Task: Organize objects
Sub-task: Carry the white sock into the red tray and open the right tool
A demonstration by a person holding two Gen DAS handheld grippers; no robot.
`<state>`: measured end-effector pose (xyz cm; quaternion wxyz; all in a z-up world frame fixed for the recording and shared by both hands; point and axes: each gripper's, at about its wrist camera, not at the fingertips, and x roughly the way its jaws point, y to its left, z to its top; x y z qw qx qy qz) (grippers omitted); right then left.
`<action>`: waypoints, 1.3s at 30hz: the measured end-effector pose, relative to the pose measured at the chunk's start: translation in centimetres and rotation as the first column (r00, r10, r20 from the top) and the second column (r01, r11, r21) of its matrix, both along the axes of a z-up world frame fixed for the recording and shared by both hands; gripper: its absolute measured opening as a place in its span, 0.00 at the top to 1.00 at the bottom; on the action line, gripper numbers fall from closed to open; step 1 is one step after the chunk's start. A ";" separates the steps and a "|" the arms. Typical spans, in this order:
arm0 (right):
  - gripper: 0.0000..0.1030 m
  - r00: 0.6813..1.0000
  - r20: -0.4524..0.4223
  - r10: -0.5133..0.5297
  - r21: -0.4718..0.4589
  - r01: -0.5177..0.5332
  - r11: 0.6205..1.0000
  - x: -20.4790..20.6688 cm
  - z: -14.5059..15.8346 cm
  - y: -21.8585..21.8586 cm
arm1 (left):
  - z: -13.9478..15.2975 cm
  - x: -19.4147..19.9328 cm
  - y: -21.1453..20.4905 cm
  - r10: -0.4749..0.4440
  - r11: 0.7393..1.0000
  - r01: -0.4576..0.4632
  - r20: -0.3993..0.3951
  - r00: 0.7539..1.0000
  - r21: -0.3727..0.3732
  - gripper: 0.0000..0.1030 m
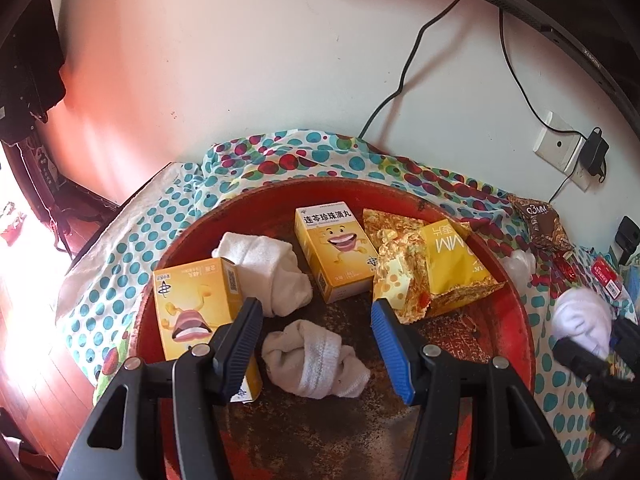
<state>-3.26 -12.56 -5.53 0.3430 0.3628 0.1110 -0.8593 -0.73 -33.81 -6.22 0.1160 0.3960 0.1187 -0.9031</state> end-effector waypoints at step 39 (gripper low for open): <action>0.42 0.993 0.034 0.113 -0.017 -0.112 0.994 0.1 -3.0 -5.2 | 0.3 0.2 -0.3 0.005 1.000 -0.004 -0.038 0.999 0.020 0.43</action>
